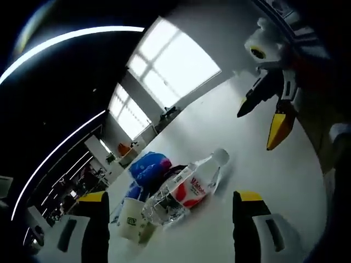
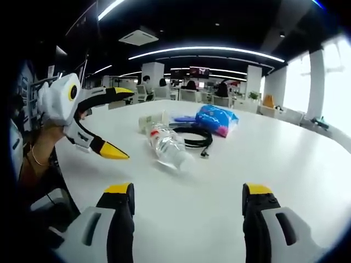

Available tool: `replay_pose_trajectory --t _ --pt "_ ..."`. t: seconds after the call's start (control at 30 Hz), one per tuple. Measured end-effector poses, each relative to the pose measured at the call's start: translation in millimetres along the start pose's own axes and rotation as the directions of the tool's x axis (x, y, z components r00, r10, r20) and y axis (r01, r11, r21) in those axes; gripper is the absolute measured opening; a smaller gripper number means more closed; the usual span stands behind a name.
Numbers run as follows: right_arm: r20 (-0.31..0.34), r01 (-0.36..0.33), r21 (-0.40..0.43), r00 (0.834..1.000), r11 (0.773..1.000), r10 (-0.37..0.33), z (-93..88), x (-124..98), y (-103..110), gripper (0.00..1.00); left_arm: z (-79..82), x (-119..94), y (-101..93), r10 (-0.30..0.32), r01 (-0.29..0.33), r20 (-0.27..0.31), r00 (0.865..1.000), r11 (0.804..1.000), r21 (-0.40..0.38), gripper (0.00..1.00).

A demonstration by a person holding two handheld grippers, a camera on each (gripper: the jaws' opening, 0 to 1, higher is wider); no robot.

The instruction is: Arrange the tabletop items into an orderly group along one side of the table until the central work area is clear of visible clutter.

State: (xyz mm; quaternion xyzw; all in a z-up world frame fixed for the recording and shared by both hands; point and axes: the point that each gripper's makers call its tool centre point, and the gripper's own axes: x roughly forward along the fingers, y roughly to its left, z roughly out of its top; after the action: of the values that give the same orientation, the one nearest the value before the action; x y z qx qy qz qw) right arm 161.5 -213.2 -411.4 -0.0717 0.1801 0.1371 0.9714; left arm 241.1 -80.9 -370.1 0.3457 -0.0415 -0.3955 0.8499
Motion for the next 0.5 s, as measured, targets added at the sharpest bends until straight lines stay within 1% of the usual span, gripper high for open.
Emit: replay_pose_trajectory --t 0.07,0.27,0.4,0.5 --pt "-0.002 -0.002 0.002 1.000 1.000 0.002 -1.2 0.8 0.6 0.77 2.5 4.4 -2.8 -0.009 0.009 0.009 1.000 1.000 -0.005 0.92" --pt "-0.005 -0.007 0.001 1.000 1.000 0.007 -2.4 1.6 2.2 0.77 4.2 13.3 -11.0 -0.028 0.028 -0.007 1.000 0.999 0.039 0.91" --pt "0.000 -0.004 0.001 1.000 1.000 0.004 -1.7 0.8 0.3 0.77 6.0 15.0 -13.8 -0.038 0.038 0.000 0.999 0.999 0.028 0.91" --pt "-0.005 -0.001 -0.003 1.000 1.000 0.001 -2.4 0.8 -0.9 0.77 7.7 18.2 -15.1 -0.040 0.040 -0.004 0.999 0.998 0.038 0.91"
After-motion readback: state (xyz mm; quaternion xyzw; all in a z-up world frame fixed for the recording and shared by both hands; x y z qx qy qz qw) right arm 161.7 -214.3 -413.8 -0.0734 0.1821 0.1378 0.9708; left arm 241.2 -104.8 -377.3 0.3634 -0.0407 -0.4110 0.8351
